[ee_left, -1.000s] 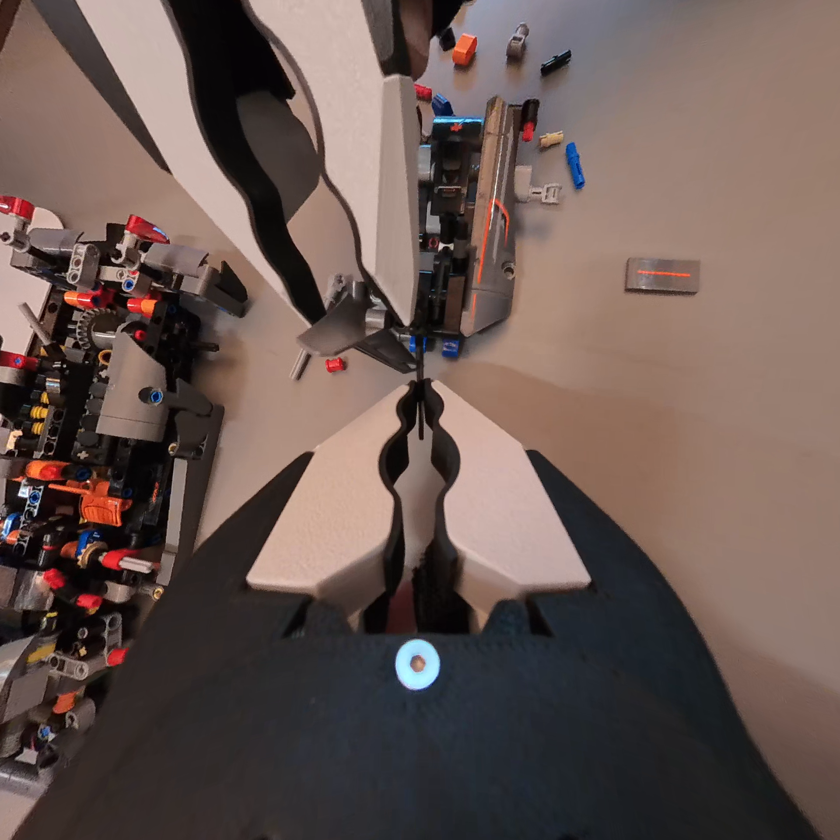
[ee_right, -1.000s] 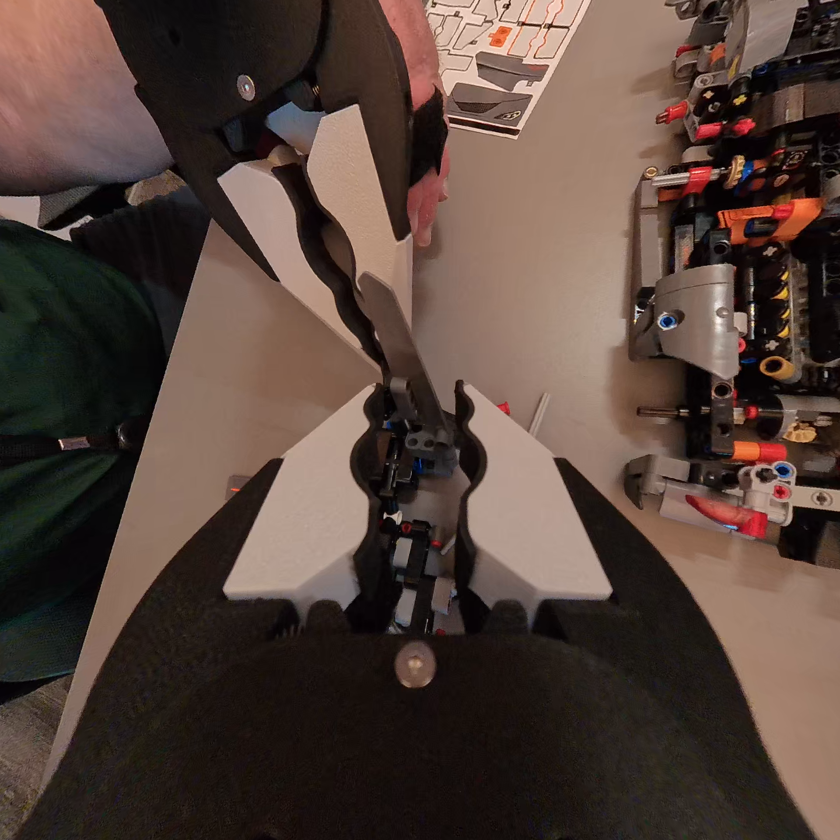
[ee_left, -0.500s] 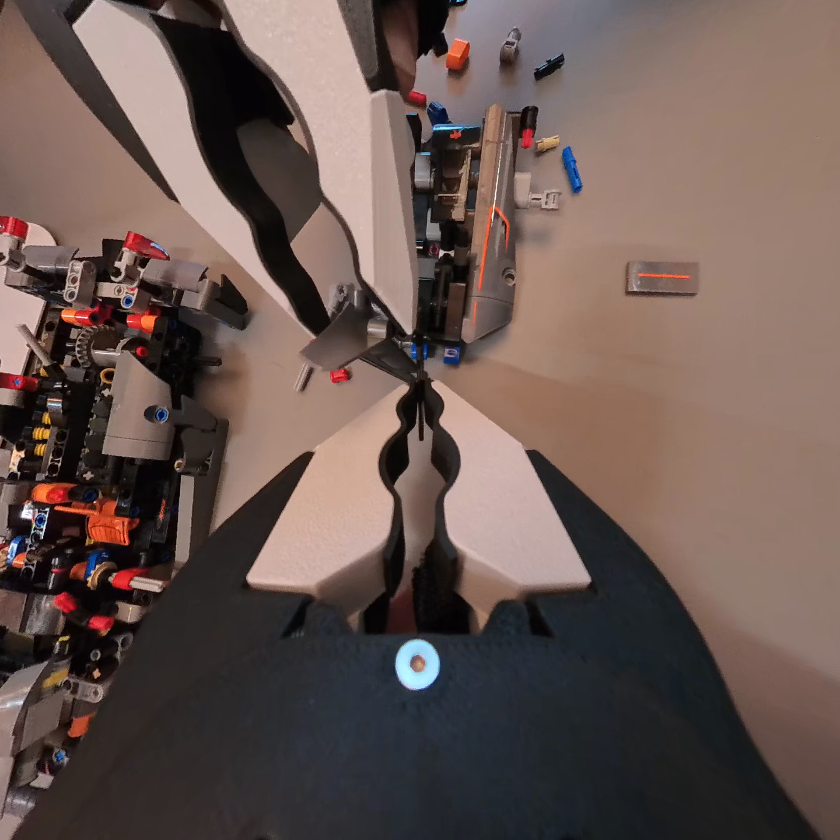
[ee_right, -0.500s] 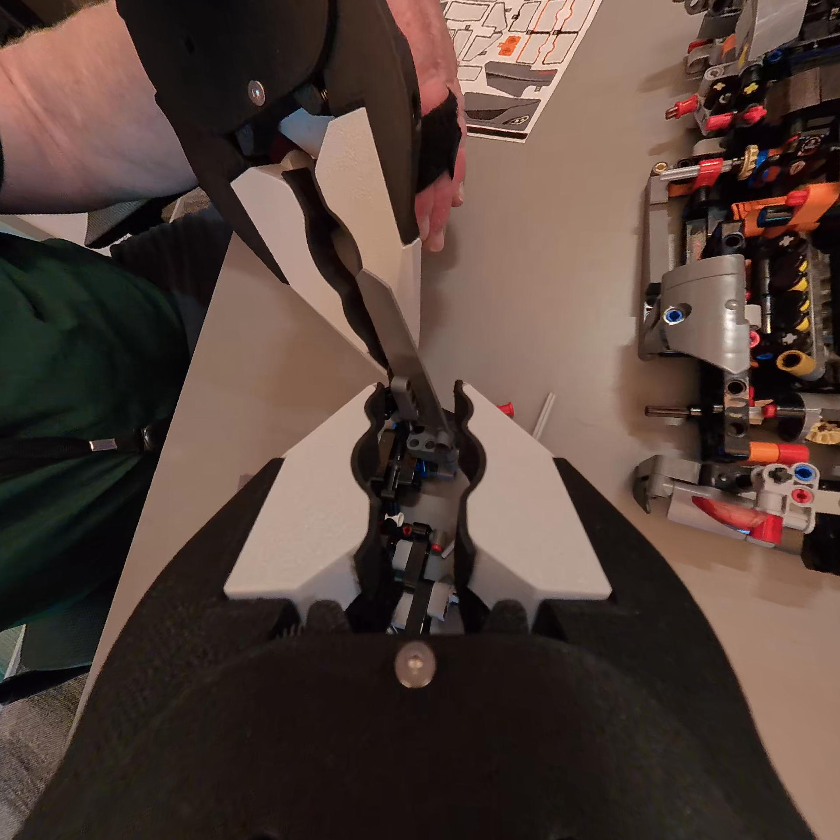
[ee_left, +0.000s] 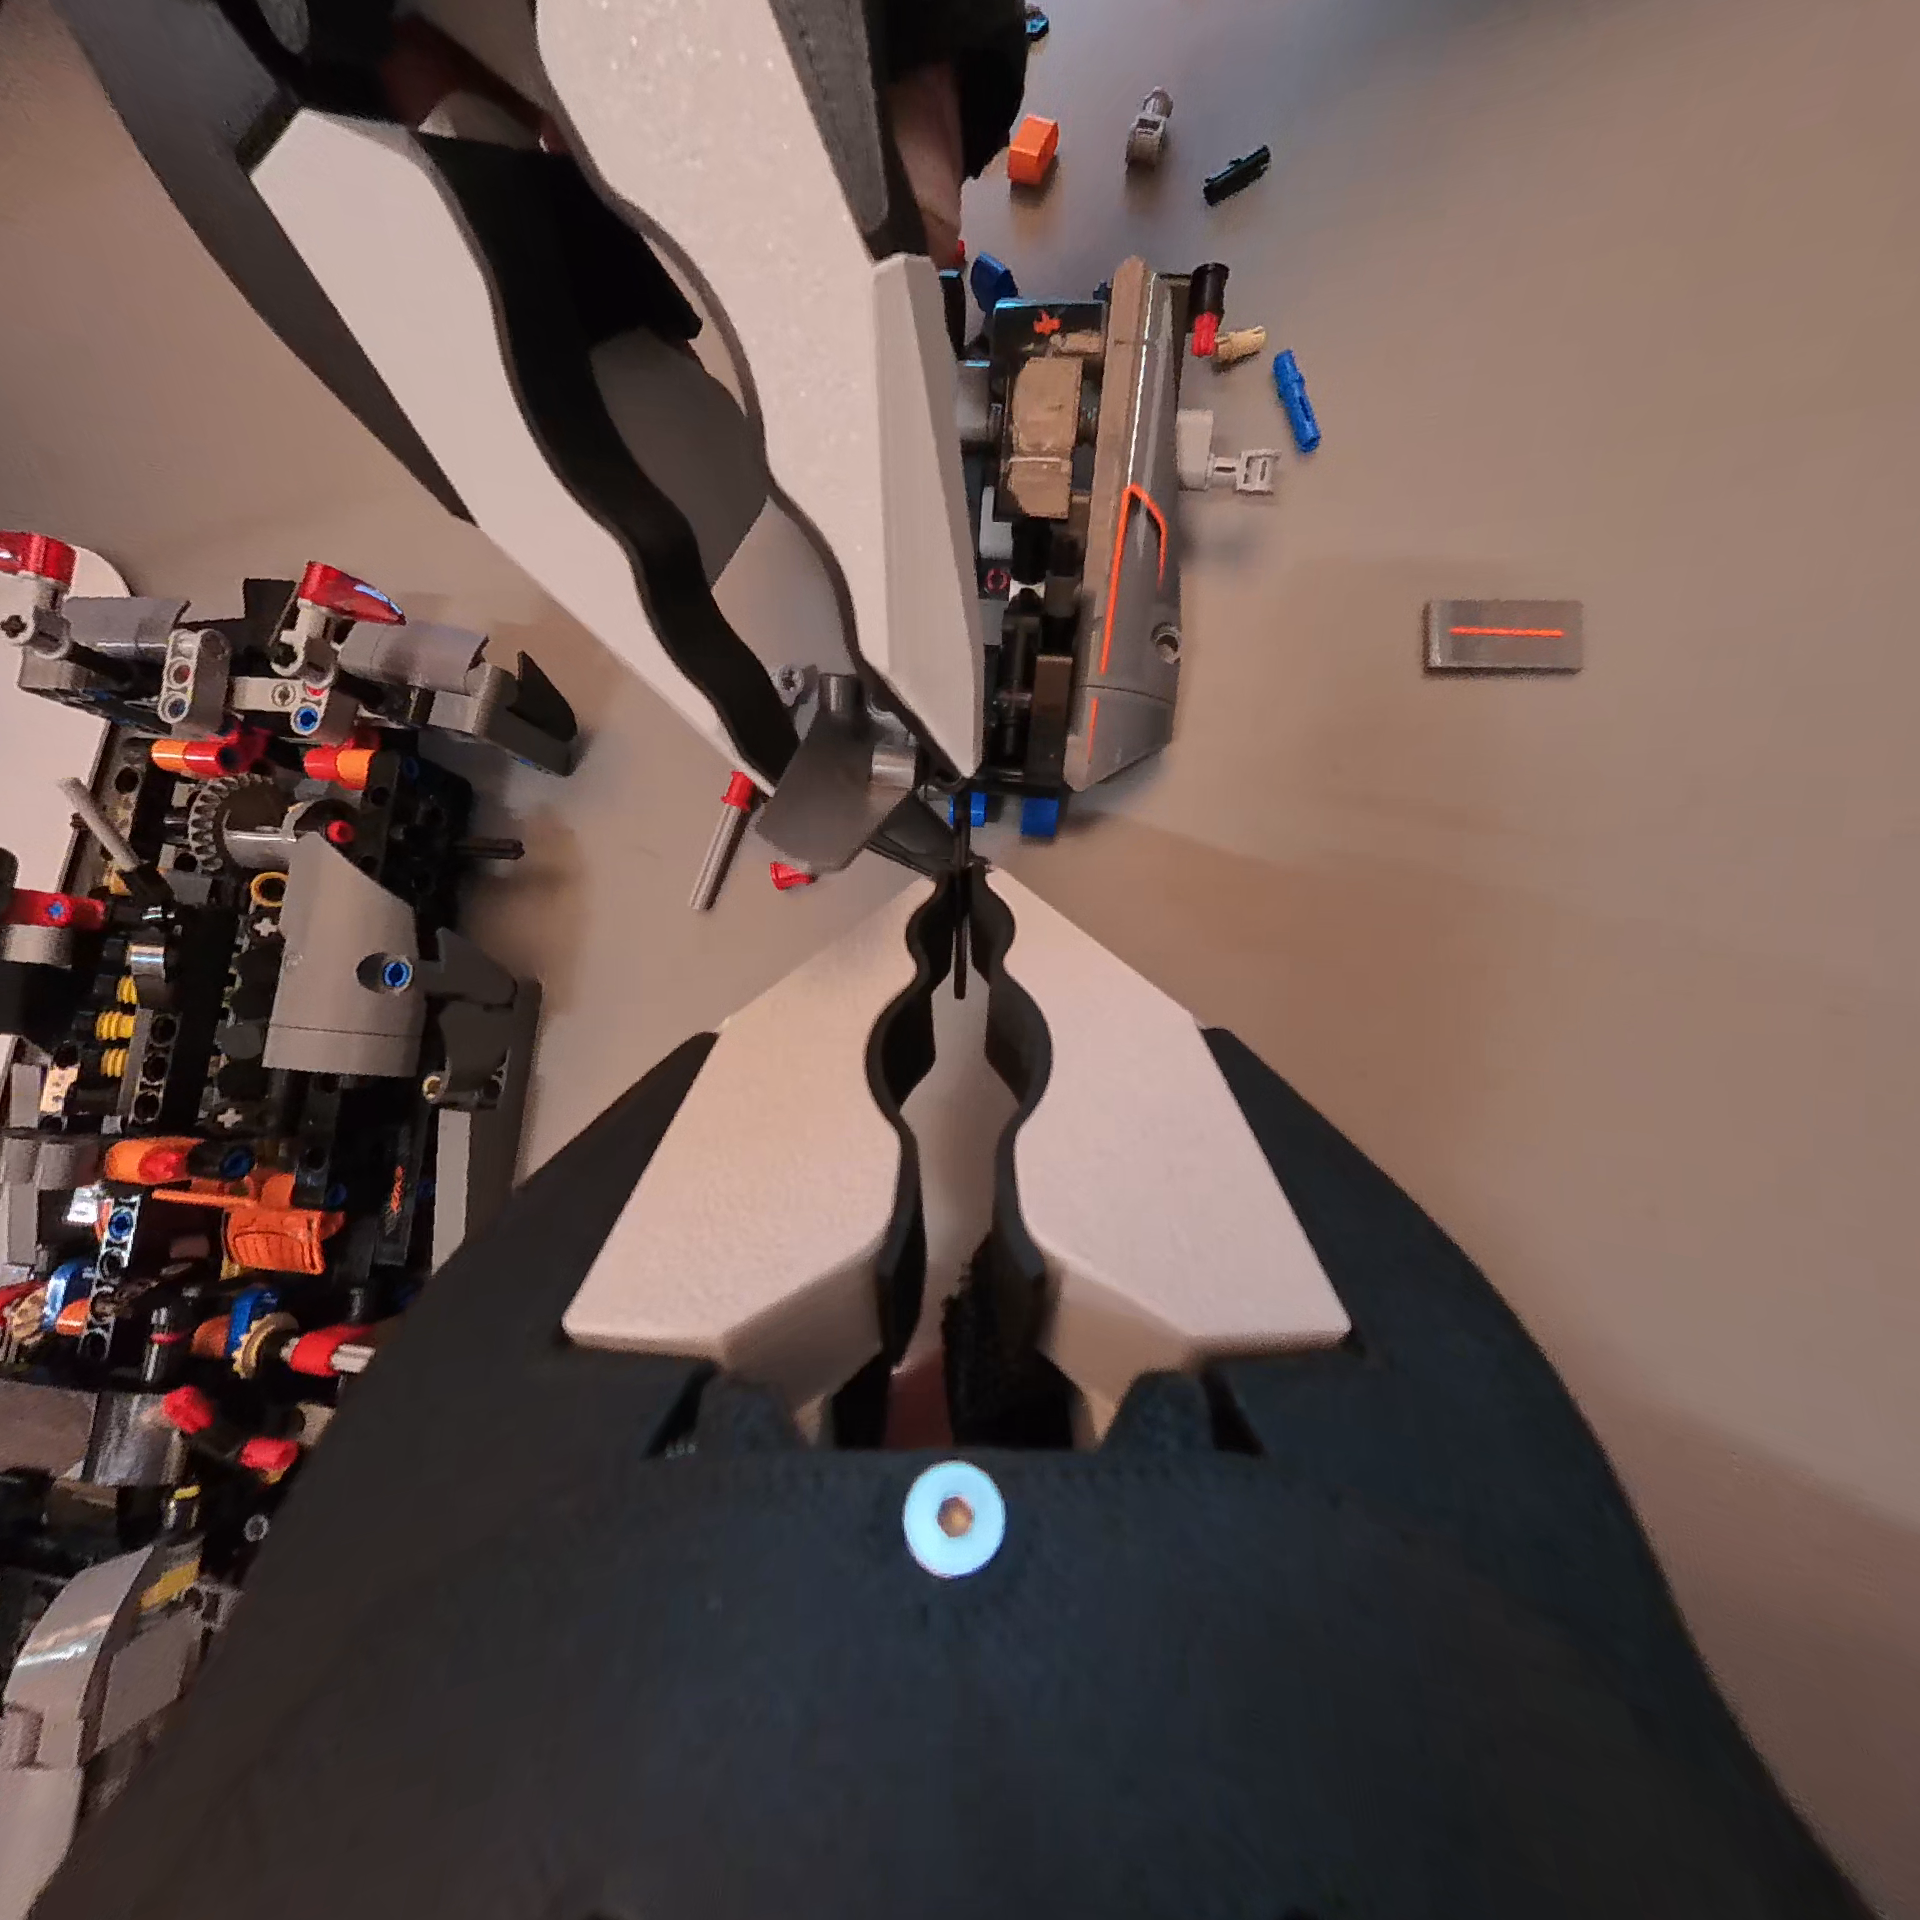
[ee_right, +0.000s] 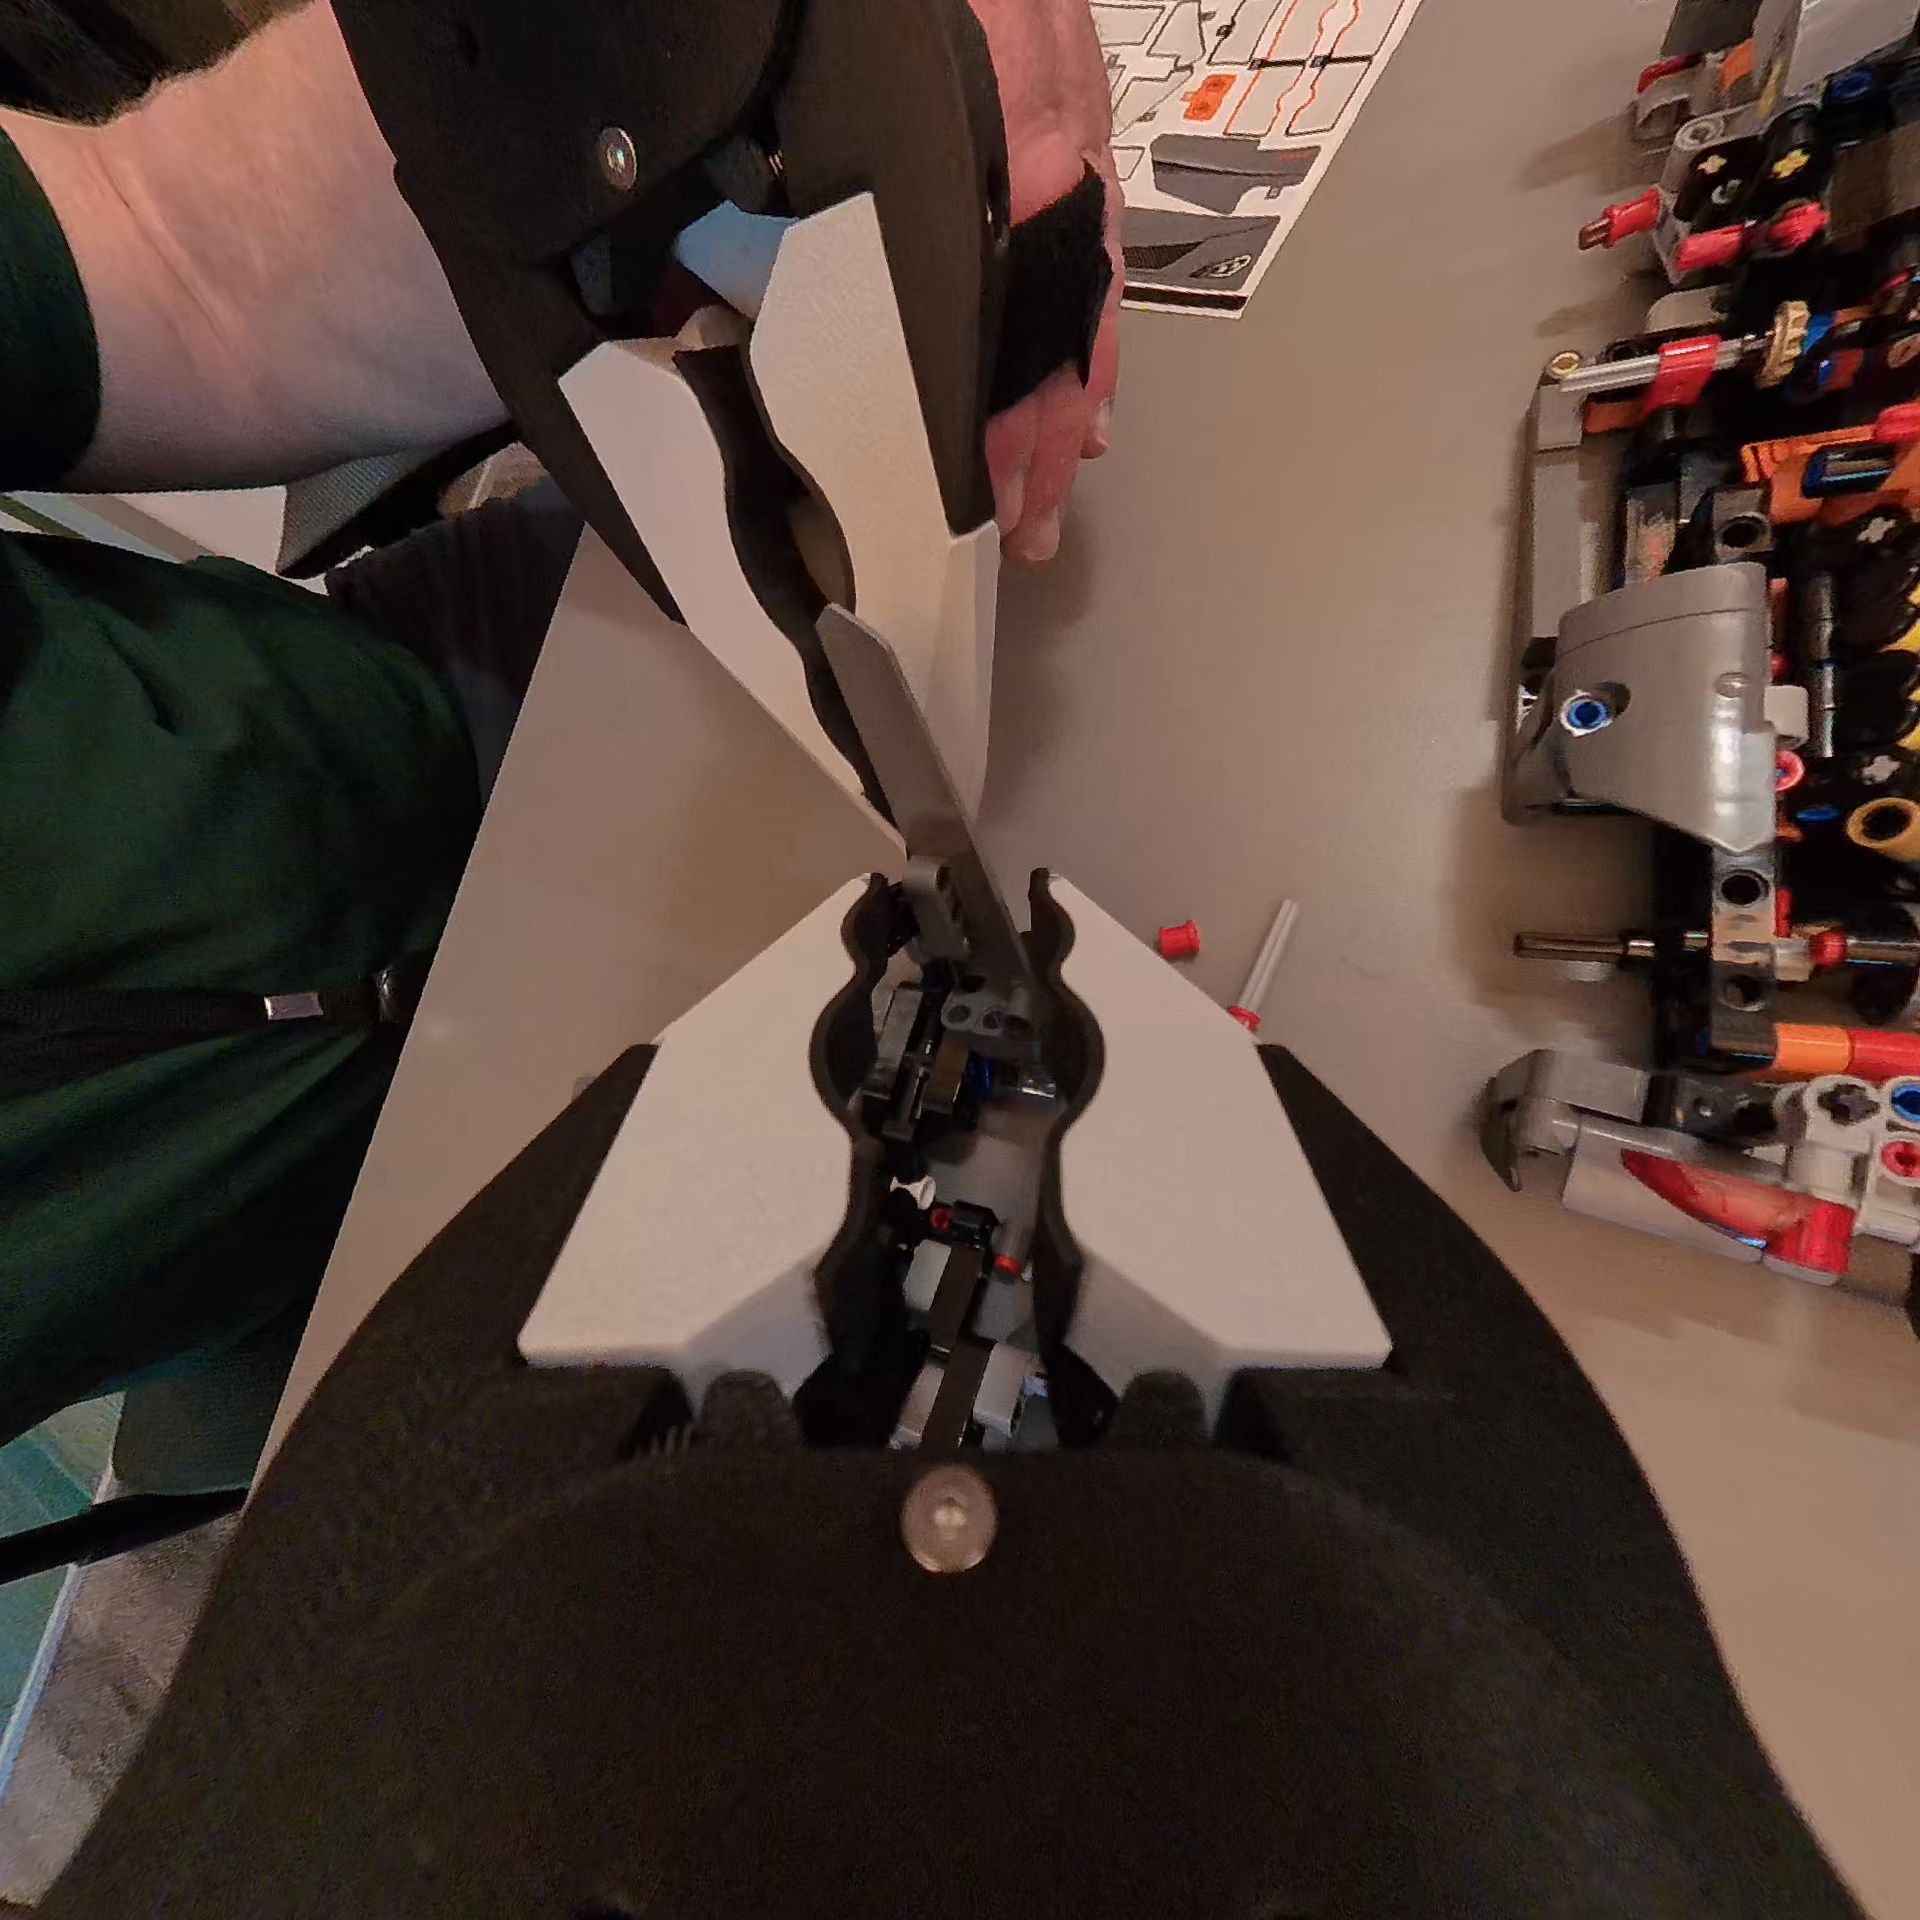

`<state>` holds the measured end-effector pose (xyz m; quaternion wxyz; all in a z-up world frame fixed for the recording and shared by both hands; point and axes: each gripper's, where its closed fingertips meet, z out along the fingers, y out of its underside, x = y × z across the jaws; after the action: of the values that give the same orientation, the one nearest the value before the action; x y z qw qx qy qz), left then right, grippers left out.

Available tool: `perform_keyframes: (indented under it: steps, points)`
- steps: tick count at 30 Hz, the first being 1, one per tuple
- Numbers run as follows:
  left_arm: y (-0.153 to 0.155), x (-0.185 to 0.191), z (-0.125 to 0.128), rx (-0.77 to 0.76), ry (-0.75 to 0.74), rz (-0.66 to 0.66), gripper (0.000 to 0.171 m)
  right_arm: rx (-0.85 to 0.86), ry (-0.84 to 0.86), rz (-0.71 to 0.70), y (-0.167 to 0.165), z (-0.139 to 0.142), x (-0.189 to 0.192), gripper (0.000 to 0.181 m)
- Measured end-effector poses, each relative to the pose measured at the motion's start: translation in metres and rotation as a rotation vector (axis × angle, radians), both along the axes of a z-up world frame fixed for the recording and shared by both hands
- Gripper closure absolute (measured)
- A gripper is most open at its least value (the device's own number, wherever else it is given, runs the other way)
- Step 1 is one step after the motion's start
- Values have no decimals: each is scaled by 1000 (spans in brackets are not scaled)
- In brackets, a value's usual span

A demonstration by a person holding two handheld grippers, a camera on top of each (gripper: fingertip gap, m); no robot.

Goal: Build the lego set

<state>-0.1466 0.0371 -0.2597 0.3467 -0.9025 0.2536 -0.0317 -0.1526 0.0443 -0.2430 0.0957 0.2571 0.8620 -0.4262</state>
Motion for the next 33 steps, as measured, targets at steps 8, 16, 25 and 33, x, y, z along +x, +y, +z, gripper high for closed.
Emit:
perform_keyframes:
  steps: [8, 16, 25, 33]
  points:
    - [1, 0, 1, 7, 11, -34, 171, -35, -32, 9, 1, -1, 0, 153]
    - [1, 1, 1, -3, 3, -72, 171, -61, -50, 28, 1, -1, 2, 156]
    - [1, 1, 2, -17, 24, -117, 171, -75, -57, 42, 3, -1, 3, 154]
    - [1, 4, 2, -31, 29, -151, 171, -78, -66, 57, 2, -1, 5, 155]
